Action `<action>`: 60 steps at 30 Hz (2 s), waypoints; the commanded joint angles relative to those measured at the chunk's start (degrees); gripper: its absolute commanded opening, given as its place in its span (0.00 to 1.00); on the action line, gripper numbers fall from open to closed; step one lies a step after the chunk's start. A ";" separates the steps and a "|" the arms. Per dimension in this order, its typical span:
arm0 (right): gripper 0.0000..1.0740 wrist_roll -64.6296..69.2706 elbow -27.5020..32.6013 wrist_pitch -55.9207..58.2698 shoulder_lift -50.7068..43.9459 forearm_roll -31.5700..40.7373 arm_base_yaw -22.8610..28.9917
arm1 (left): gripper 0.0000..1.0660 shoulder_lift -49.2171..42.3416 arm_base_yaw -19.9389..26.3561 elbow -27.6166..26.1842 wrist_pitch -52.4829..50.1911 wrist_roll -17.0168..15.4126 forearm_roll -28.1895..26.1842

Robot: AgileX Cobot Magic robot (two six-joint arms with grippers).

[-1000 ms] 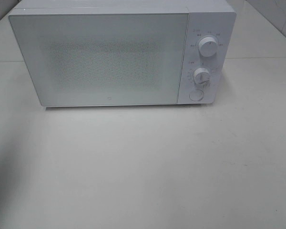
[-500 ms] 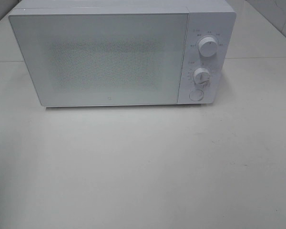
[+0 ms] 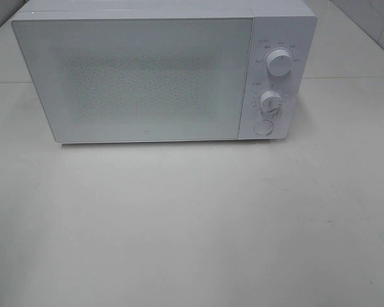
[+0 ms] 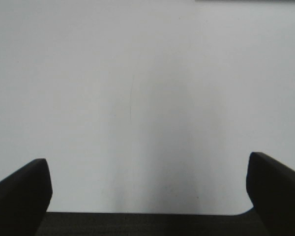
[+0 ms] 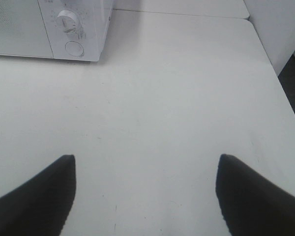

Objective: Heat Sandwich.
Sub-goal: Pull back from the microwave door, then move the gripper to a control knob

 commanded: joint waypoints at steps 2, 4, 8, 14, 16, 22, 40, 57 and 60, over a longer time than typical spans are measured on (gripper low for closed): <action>0.71 0.69 0.29 -0.46 -1.49 0.00 -0.46 | 0.95 -4.30 0.06 0.40 -1.55 0.11 0.06; 0.71 0.69 0.29 -0.46 -1.49 0.00 -0.46 | 0.95 -6.53 0.06 0.40 -1.55 0.11 -0.06; 0.71 0.69 0.29 -0.46 -1.49 0.00 -0.46 | 0.95 -11.12 0.06 0.40 -1.60 0.11 -0.06; 0.71 0.74 0.29 -0.46 -1.49 0.00 -0.46 | 0.95 -17.93 0.06 0.40 -1.60 0.11 -0.34; 0.71 0.74 0.29 -0.46 -1.49 0.00 -0.46 | 0.95 -20.00 0.06 0.40 -1.60 0.17 -0.23; 0.71 0.74 0.29 -0.46 -1.26 0.00 -0.46 | 0.95 -19.54 0.06 0.40 -1.66 0.11 -0.29; 0.71 0.40 -1.32 -2.46 0.92 -0.52 -0.29 | 0.95 -19.54 0.06 0.40 -1.66 0.11 -0.29; 0.71 3.21 -1.26 -17.07 17.59 -0.06 -0.29 | 0.95 -19.54 0.06 0.40 -1.66 0.11 -0.29; 0.71 3.21 -1.15 -18.91 19.48 -0.06 -0.29 | 0.95 -19.54 0.06 0.40 -1.66 0.11 -0.29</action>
